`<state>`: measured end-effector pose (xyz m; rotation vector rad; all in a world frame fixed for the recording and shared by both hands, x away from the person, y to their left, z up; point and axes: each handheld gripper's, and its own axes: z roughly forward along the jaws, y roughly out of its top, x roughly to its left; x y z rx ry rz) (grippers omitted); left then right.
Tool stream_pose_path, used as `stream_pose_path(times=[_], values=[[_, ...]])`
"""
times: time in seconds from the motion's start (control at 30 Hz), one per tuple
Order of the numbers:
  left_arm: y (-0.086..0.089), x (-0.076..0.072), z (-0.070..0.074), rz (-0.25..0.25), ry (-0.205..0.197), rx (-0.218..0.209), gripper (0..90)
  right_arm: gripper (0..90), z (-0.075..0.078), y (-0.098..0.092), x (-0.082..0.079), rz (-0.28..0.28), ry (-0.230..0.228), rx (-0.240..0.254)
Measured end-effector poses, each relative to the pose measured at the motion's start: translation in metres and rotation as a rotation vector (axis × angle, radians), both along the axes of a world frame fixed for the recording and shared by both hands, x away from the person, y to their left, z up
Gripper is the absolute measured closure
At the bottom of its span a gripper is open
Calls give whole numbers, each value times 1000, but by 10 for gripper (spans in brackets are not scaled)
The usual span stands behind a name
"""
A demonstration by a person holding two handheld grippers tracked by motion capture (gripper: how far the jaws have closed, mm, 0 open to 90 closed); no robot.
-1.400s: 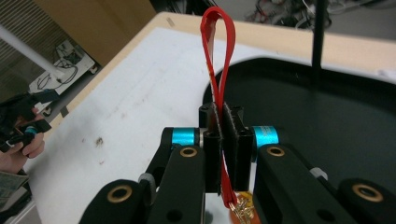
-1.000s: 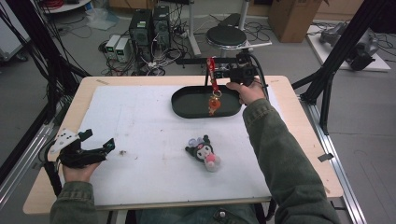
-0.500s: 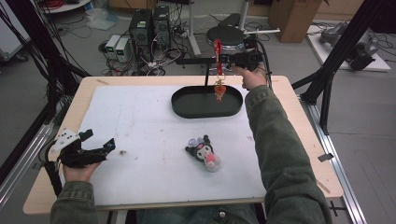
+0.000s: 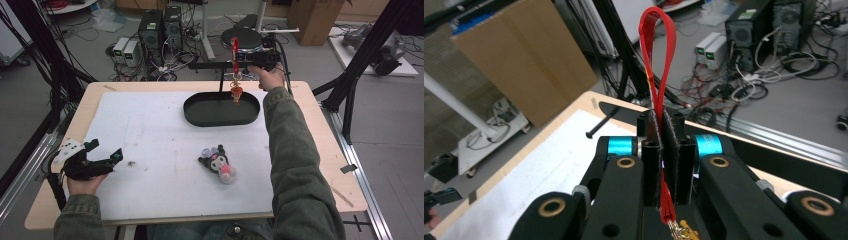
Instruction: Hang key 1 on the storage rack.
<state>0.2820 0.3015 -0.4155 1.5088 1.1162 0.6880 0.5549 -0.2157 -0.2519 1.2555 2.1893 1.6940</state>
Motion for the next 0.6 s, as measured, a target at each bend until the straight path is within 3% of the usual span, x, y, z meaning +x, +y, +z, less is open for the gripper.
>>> stream_pose_path(times=[0.27,0.6], values=[[2,5,0,15,-2,1,18,867,-8,5,13,-6,-24,20],[2,8,0,23,-4,-1,18,845,-15,-1,25,-133,-20,50]])
